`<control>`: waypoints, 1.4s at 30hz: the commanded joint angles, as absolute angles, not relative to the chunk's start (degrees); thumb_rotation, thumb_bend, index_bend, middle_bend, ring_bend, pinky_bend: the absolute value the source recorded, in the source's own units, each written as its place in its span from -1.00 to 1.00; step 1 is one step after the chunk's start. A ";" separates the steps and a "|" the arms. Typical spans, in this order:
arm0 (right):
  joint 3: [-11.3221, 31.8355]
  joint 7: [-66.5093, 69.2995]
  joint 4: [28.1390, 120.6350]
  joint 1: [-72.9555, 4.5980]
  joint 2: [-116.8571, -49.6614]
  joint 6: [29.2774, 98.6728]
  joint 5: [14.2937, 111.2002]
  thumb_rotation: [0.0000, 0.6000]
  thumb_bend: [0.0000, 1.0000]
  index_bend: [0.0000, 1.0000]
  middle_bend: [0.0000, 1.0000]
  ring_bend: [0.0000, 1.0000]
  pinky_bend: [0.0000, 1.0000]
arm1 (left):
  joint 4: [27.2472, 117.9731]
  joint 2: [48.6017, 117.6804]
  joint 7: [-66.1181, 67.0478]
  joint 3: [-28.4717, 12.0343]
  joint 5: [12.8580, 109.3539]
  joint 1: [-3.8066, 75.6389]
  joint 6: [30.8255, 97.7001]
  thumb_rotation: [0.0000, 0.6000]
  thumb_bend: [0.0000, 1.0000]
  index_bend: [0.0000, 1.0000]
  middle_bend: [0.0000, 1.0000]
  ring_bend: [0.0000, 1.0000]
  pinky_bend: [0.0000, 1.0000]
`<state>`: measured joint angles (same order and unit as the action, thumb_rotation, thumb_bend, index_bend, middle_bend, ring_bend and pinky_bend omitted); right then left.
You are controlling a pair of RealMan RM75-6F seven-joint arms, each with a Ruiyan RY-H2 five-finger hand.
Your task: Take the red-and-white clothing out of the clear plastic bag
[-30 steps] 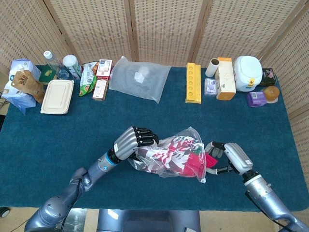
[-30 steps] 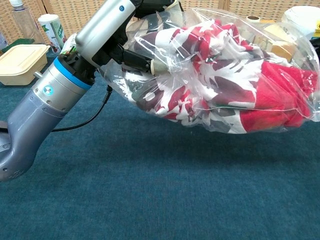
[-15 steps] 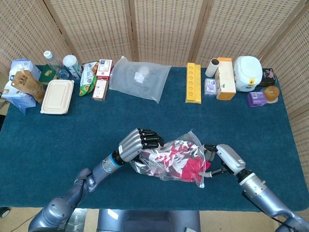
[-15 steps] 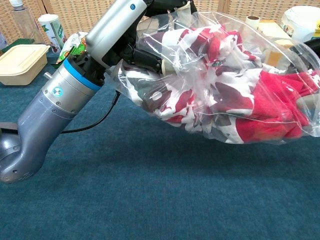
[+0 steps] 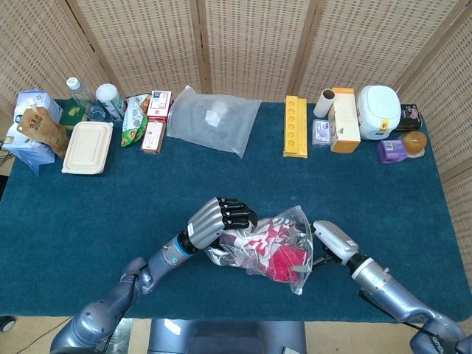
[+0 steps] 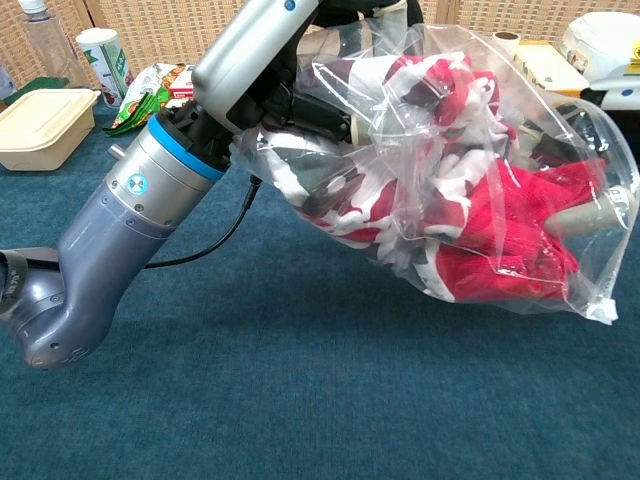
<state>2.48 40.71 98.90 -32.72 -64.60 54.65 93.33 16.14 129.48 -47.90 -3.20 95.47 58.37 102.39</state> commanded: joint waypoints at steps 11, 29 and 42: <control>3.15 32.90 100.39 -33.61 -66.43 53.61 88.51 0.66 -0.42 0.26 0.30 0.52 0.41 | 15.87 130.00 -47.87 -3.30 94.85 58.34 101.25 1.00 -0.08 0.57 0.06 0.10 0.35; 3.43 25.81 101.70 -32.52 -67.08 53.96 82.81 1.00 -0.29 0.52 0.50 0.68 0.56 | 18.68 127.79 -47.06 -2.09 94.03 57.25 91.35 1.00 -0.46 0.53 0.06 0.00 0.19; 3.72 22.64 101.21 -31.66 -67.49 54.91 81.02 1.00 -0.24 0.54 0.52 0.70 0.58 | 22.12 126.46 -46.54 -2.03 93.91 57.17 87.78 1.00 -0.71 -0.12 -0.19 -0.24 0.00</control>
